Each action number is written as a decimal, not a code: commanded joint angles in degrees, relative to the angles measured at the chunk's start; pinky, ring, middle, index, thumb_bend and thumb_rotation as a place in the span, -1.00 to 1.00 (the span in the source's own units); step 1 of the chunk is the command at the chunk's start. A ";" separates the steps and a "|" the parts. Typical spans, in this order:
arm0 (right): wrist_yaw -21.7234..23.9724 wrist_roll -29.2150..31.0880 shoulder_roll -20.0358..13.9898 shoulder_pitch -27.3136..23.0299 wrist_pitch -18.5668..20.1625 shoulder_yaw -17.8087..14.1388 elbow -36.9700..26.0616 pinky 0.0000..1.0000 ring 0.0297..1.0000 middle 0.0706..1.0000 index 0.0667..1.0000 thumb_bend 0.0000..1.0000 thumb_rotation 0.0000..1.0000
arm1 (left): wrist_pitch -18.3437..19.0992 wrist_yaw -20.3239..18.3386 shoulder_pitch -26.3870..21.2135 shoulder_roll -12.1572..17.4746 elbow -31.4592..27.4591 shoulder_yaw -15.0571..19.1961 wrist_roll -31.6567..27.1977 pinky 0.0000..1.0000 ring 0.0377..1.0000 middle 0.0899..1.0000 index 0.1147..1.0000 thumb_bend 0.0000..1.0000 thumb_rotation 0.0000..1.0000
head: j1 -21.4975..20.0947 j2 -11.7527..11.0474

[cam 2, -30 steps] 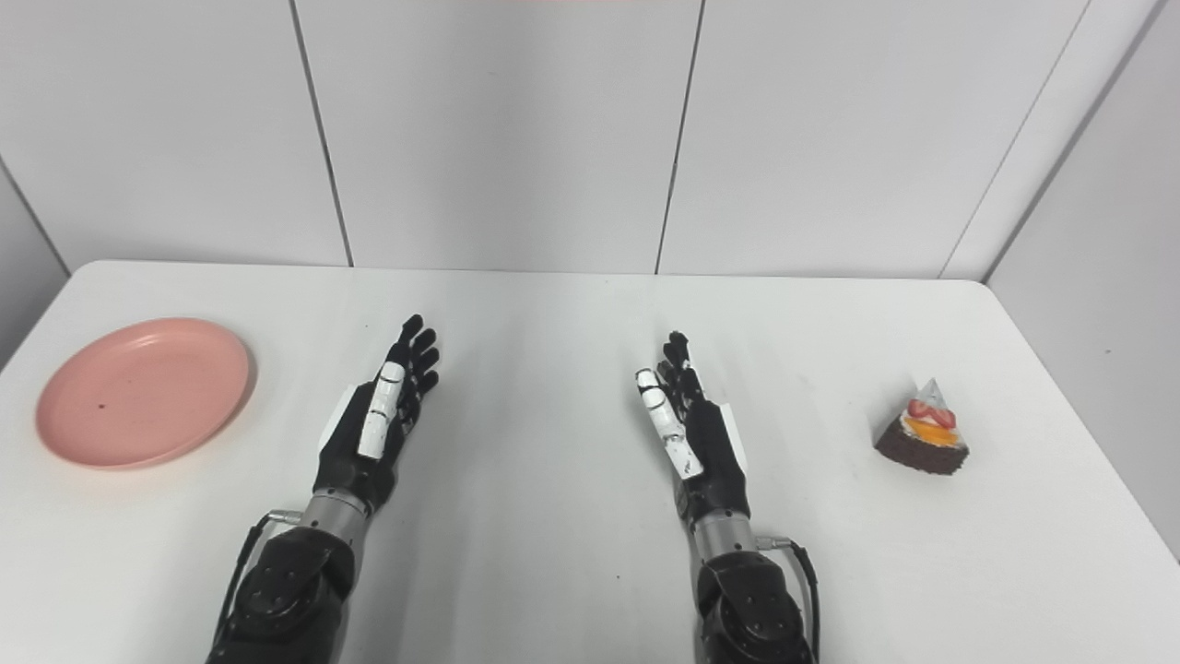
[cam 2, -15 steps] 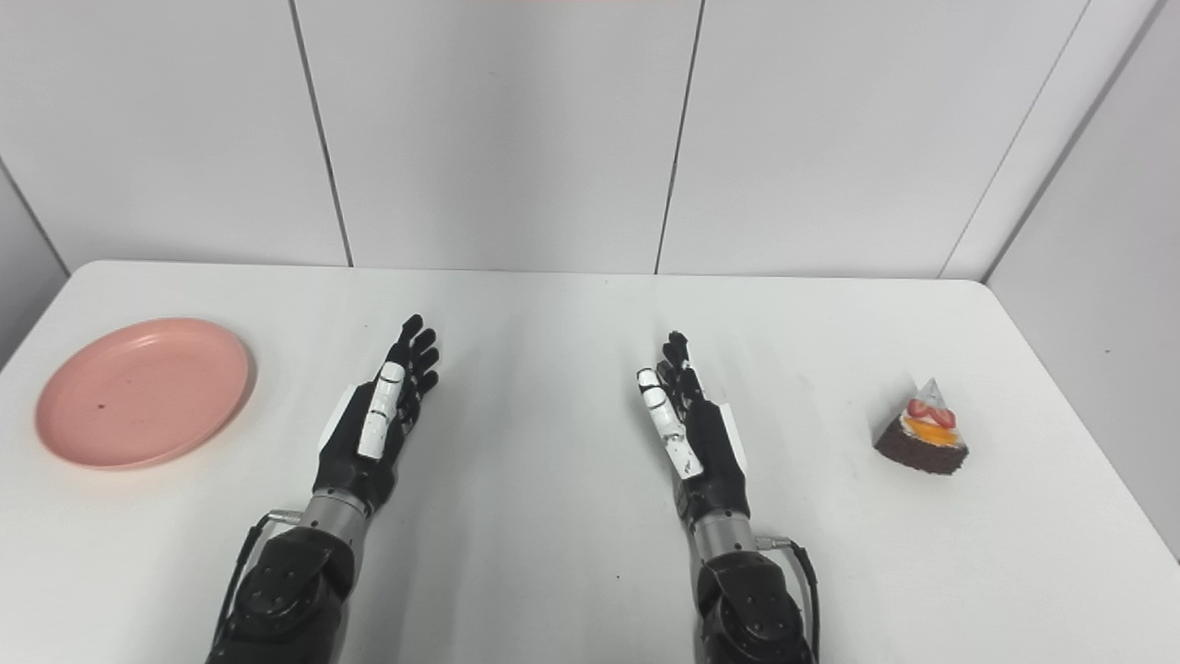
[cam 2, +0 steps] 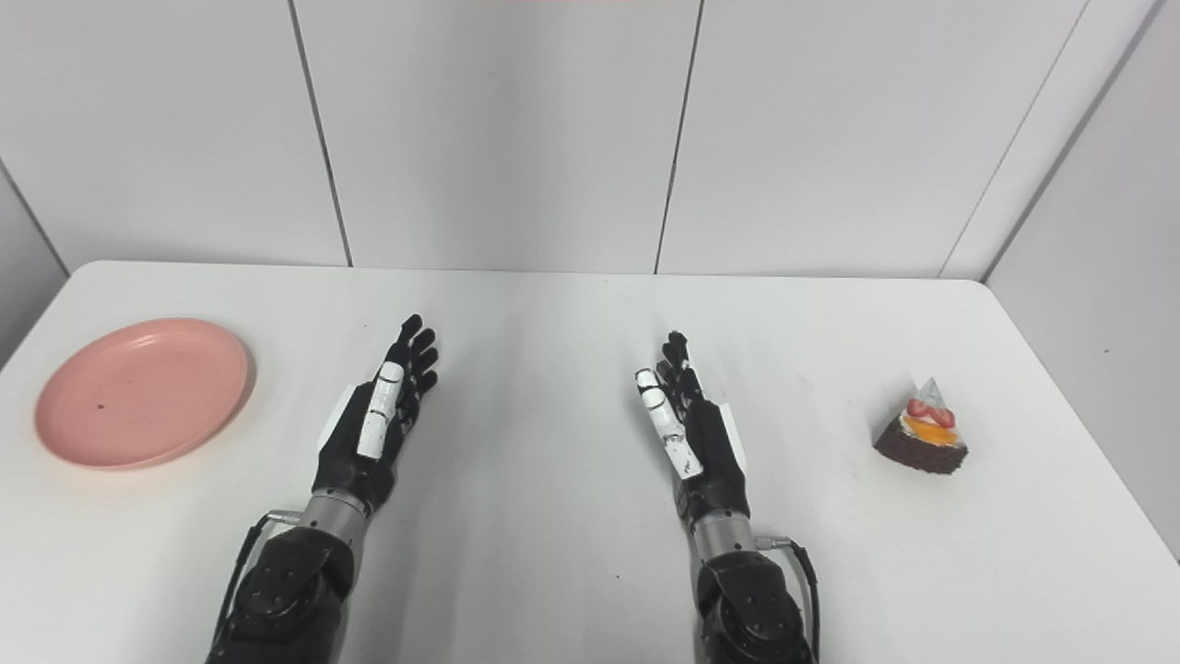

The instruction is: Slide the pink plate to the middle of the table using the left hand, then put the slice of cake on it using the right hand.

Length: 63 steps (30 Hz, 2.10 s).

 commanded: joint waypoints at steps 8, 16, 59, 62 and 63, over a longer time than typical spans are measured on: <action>0.83 0.69 -0.53 -1.33 -1.91 -0.08 -2.01 1.00 1.00 1.00 1.00 0.28 0.53 | -2.28 0.77 2.35 -0.23 2.97 1.06 -0.26 1.00 1.00 1.00 1.00 0.38 1.00 | 4.38 -1.55; 3.63 4.05 -2.55 -0.74 -4.38 -1.54 -0.37 1.00 1.00 1.00 1.00 0.12 0.54 | -5.25 3.45 -1.74 -0.82 4.43 4.20 -1.13 1.00 0.99 1.00 1.00 0.42 0.97 | 15.33 -5.15; 5.16 7.38 -4.21 1.02 1.02 -2.79 -6.93 1.00 1.00 1.00 1.00 -0.18 0.74 | -10.25 18.94 -9.44 15.28 2.44 21.93 -2.57 0.75 0.63 0.61 0.62 0.60 1.00 | 26.83 -9.48; 4.91 7.12 -4.17 1.13 1.41 -2.72 -7.41 1.00 1.00 1.00 1.00 -0.17 0.74 | -10.26 19.79 -9.19 17.01 3.42 23.18 -2.81 0.79 0.61 0.60 0.61 0.58 1.00 | 26.84 -9.59; 4.86 7.04 -4.19 1.14 1.35 -2.71 -7.51 1.00 1.00 1.00 1.00 -0.16 0.75 | -10.23 20.02 -9.10 17.77 3.86 23.58 -2.68 0.73 0.58 0.59 0.60 0.56 1.00 | 26.98 -9.54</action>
